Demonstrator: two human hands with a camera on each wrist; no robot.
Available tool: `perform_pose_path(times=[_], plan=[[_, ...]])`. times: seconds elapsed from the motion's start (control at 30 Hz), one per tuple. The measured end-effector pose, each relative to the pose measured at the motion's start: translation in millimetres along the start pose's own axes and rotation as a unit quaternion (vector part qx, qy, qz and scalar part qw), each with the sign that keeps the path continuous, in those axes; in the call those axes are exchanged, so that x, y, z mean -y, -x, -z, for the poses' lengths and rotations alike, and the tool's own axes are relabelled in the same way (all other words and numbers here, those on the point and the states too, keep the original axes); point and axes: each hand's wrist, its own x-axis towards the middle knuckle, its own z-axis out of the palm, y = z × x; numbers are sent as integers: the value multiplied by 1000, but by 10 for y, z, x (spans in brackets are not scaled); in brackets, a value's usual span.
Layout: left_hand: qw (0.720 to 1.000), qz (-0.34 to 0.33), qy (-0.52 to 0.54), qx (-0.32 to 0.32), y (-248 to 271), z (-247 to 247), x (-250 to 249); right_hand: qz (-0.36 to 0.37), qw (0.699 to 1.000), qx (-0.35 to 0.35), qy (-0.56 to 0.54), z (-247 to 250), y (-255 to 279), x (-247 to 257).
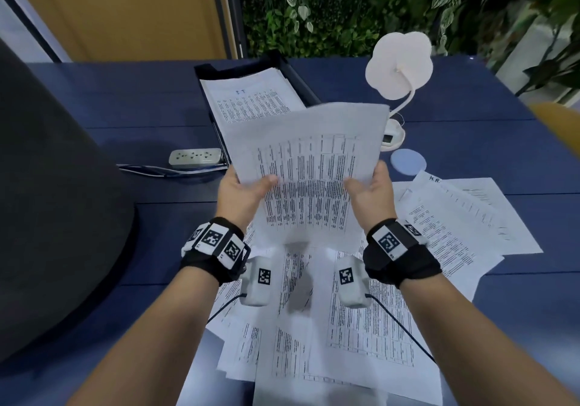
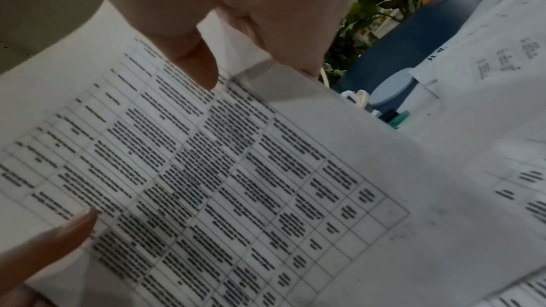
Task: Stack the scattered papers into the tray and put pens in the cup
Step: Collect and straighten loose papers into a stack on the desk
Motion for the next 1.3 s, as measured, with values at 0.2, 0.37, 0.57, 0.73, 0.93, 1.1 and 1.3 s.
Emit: perform_pose_path(times=[0.2, 0.37, 0.57, 0.73, 0.93, 1.1, 1.3], plan=[[997, 29, -41, 62, -23, -34, 167, -68, 997, 36, 21, 52, 5, -147], [999, 21, 3, 33, -64, -31, 114, -120, 988, 72, 59, 189, -14, -290], [996, 60, -53, 37, 13, 56, 247, -207, 951, 173, 154, 356, 154, -635], [979, 116, -162, 50, 187, 134, 524, -281, 916, 218, 184, 462, 311, -952], [965, 193, -171, 47, 357, 175, 824, -304, 887, 238, 252, 492, 414, -1104], [955, 242, -170, 24, 281, 230, 996, -287, 880, 256, 278, 483, 330, -1152], [959, 262, -101, 32, 240, 298, 1058, -273, 896, 242, 254, 424, 63, -1097]])
